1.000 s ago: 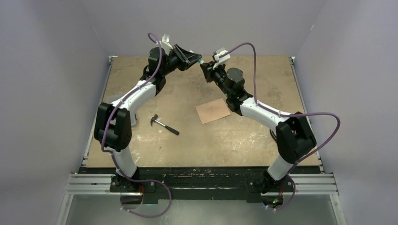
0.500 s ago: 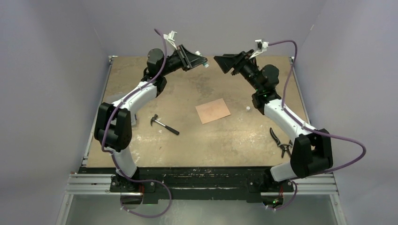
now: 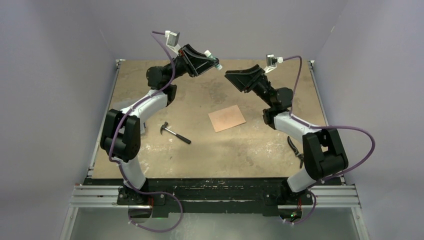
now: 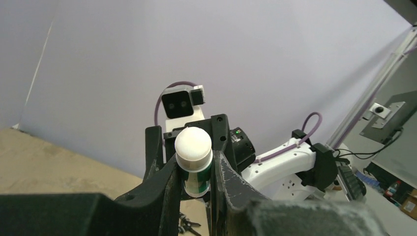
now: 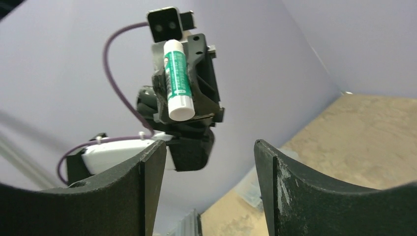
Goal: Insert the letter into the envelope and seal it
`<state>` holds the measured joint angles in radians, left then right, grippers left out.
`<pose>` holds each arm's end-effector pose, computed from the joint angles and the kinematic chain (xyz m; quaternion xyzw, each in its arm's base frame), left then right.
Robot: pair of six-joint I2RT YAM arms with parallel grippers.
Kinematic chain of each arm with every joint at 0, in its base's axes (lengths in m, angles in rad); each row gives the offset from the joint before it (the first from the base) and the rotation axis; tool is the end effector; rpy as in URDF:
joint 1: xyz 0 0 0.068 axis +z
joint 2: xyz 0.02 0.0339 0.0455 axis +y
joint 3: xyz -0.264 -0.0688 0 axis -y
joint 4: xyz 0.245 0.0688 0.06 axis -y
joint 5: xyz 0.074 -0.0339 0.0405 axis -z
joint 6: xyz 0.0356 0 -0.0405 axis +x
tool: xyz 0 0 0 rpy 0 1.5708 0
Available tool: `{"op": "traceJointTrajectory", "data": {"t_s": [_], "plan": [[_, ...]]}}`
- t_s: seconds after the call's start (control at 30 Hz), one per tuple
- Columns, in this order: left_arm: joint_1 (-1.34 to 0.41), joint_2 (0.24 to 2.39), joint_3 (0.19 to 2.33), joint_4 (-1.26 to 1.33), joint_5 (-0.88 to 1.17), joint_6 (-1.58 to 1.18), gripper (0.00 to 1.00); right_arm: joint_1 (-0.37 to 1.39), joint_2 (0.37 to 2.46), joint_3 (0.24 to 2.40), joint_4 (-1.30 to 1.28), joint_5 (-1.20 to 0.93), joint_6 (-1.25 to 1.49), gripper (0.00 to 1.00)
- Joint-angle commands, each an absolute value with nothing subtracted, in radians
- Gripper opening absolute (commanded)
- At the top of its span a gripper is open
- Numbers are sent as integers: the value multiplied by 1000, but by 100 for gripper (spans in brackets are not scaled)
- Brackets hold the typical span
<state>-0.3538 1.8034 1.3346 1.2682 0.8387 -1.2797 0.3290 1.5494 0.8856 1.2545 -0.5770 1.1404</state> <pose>0.3611 -0.1616 0.3833 0.1841 0.4759 -0.7217 0.4677 0.3065 0.1252 0.3316 -0.0526 0.5137 0.6664 0.5379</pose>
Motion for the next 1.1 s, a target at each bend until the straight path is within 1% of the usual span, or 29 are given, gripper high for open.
{"op": "traceJointTrajectory", "data": {"t_s": [0.0, 0.13, 0.27, 0.5, 0.87, 0.9, 1.03, 1.07], "plan": [[-348, 1800, 1335, 1470, 839, -1398, 0, 331, 1590, 928, 1491, -613, 1268, 70], [-351, 1792, 1330, 1457, 823, -1398, 0, 337, 1640, 969, 1548, -609, 1345, 73], [-357, 1789, 1325, 1450, 817, -1392, 0, 351, 1671, 1020, 1548, -602, 1378, 73], [-360, 1789, 1323, 1429, 807, -1377, 0, 371, 1700, 1075, 1511, -601, 1399, 68], [-362, 1802, 1335, 1433, 798, -1405, 0, 381, 1712, 1128, 1441, -618, 1376, 47], [-362, 1802, 1333, 1433, 797, -1406, 0, 382, 1711, 1131, 1429, -618, 1369, 44], [-362, 1804, 1333, 1432, 784, -1415, 0, 385, 1705, 1151, 1355, -627, 1321, 26], [-362, 1802, 1332, 1427, 776, -1413, 0, 389, 1701, 1153, 1334, -629, 1304, 24]]}}
